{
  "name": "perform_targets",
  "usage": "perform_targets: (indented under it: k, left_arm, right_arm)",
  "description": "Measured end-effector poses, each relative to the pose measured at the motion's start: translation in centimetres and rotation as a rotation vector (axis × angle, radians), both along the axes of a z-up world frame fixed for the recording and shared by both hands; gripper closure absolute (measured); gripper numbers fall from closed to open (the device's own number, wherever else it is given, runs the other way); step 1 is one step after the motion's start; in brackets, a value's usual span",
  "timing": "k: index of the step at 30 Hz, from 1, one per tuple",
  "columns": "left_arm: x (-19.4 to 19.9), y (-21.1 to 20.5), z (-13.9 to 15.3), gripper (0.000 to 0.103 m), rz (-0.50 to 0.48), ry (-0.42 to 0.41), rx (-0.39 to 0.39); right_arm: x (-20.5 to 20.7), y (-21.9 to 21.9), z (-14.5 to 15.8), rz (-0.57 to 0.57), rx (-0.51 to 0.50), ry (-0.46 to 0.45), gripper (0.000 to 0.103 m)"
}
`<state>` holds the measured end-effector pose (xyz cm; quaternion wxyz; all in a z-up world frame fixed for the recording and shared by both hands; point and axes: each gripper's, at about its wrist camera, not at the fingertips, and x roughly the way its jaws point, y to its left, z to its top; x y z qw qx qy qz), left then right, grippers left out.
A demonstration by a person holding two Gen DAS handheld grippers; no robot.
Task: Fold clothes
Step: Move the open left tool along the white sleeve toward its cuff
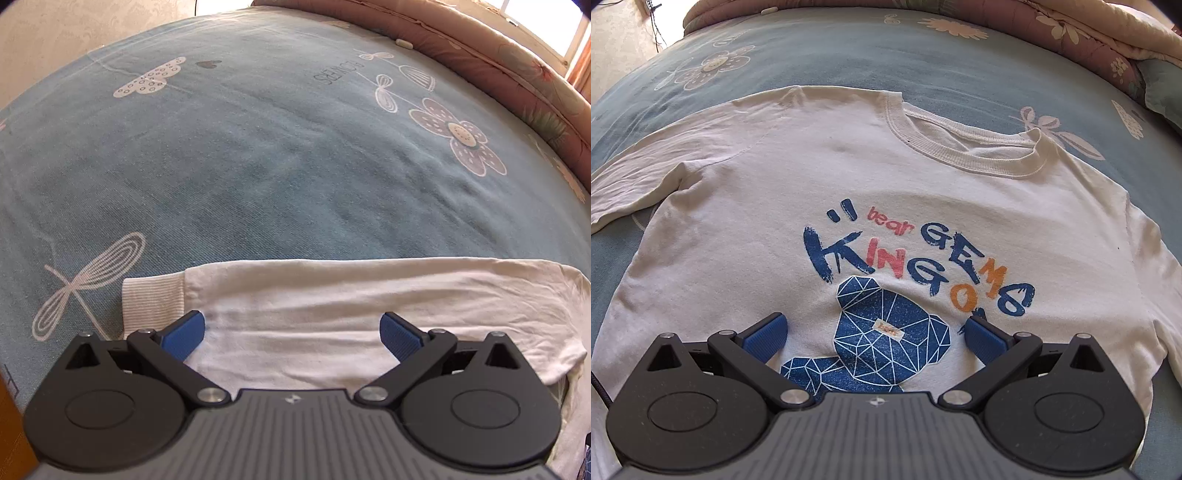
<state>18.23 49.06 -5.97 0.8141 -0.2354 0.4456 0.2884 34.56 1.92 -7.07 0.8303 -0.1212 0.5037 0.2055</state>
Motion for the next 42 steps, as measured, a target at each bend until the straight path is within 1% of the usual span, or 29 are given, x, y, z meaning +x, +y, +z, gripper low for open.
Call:
perform_targets:
  k: [3, 5, 7, 11, 12, 15, 16, 19, 20, 22, 25, 27, 29, 32, 34, 35, 37, 39, 40, 42]
  left_arm:
    - [0.5, 0.0, 0.4, 0.002, 0.009, -0.001, 0.0]
    - [0.8, -0.5, 1.1, 0.002, -0.007, -0.041, -0.016]
    - [1.6, -1.3, 1.5, 0.002, -0.053, -0.067, -0.026]
    - [4.0, -2.9, 1.0, 0.002, -0.159, -0.064, -0.025]
    - [4.4, -3.2, 0.8, 0.002, -0.177, -0.052, -0.021]
    - [4.9, -4.1, -0.1, 0.002, -0.179, 0.065, 0.06]
    - [4.6, -4.3, -0.1, 0.003, -0.172, 0.086, 0.079]
    - [3.8, -5.1, 1.1, 0.003, -0.187, 0.055, 0.074]
    - [3.8, -5.6, 1.5, 0.003, -0.204, 0.058, 0.09]
    - [4.2, -6.7, 2.2, 0.003, -0.242, 0.062, 0.116]
    - [5.2, -8.1, 2.7, 0.003, -0.264, 0.04, 0.109]
    - [6.0, -8.9, 2.9, 0.003, -0.26, 0.021, 0.097]
    - [6.5, -9.6, 3.1, 0.003, -0.262, 0.004, 0.091]
    - [7.0, -10.3, 3.3, 0.003, -0.274, -0.008, 0.084]
    - [7.1, -10.7, 3.1, 0.003, -0.287, 0.003, 0.083]
    - [7.1, -10.7, 3.1, 0.003, -0.29, 0.009, 0.087]
    - [6.9, -10.7, 3.2, 0.003, -0.292, 0.017, 0.092]
    - [6.7, -10.4, 3.4, 0.003, -0.284, 0.017, 0.089]
    - [6.6, -10.2, 3.4, 0.003, -0.279, 0.017, 0.086]
    - [6.5, -9.8, 3.5, 0.003, -0.268, 0.016, 0.079]
  right_arm:
    - [0.2, 0.1, 0.0, 0.0, -0.005, 0.01, 0.0]
    - [0.2, 0.1, 0.0, 0.0, -0.006, 0.014, 0.0]
    - [0.1, 0.1, 0.0, -0.004, -0.003, 0.005, 0.0]
    - [-0.1, 0.1, 0.0, -0.026, -0.004, -0.001, 0.0]
    - [-0.1, 0.1, 0.0, -0.03, -0.005, -0.002, 0.0]
    - [-0.1, 0.1, 0.0, -0.039, -0.006, 0.0, 0.0]
    - [0.0, 0.1, 0.1, -0.044, -0.01, 0.007, 0.0]
    - [0.3, 0.5, 0.7, -0.047, -0.04, 0.048, 0.0]
    - [0.2, 0.8, 1.1, -0.038, -0.041, 0.038, 0.0]
    - [0.0, 1.6, 2.1, -0.01, -0.008, -0.014, 0.0]
    - [0.8, 3.9, 2.8, 0.046, 0.062, -0.061, 0.0]
    - [1.5, 5.8, 2.6, 0.077, 0.072, -0.101, 0.0]
    - [2.4, 7.6, 2.3, 0.095, 0.09, -0.121, 0.0]
    - [2.9, 9.8, 1.6, 0.109, 0.133, -0.112, 0.0]
    - [2.4, 11.7, 0.3, 0.139, 0.101, -0.055, 0.0]
    - [1.9, 12.4, 0.1, 0.152, 0.09, -0.054, 0.0]
    - [0.5, 13.1, 0.3, 0.19, 0.092, -0.074, 0.0]
    - [-0.9, 13.4, 1.0, 0.271, 0.12, -0.066, 0.0]
    - [-1.6, 13.3, 1.4, 0.288, 0.118, -0.09, 0.0]
    - [-2.5, 12.5, 2.2, 0.275, 0.114, -0.13, 0.0]
